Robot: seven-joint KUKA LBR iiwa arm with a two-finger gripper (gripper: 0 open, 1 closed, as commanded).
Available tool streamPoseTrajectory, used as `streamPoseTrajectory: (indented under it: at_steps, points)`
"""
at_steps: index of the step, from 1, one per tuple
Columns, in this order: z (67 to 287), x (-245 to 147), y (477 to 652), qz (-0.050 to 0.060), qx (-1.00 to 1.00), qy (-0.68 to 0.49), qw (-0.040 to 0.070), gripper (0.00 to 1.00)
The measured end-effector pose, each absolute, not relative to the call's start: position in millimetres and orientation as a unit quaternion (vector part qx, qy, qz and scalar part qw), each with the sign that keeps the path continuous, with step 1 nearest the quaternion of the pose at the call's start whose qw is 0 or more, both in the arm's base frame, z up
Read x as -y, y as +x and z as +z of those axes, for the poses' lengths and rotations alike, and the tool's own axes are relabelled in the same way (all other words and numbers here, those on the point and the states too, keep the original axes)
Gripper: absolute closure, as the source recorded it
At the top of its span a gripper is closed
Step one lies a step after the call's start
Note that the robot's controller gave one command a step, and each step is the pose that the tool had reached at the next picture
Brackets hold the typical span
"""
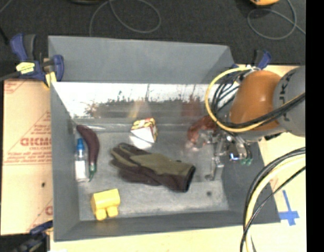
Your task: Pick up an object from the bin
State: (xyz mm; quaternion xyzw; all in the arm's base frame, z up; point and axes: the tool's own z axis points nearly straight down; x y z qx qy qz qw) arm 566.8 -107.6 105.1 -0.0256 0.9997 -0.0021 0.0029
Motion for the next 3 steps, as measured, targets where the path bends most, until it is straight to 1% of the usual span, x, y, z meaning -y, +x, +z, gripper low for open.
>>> streamPoseTrajectory:
  at_steps: [1,2,3]
  points:
    - [88,78,569.8,-0.001,-0.998,-0.069,-0.003,0.00]
    - [111,47,564.0,-0.001,-1.000,-0.018,0.003,0.00]
    - [85,10,570.2,-0.001,-0.999,-0.053,-0.001,0.00]
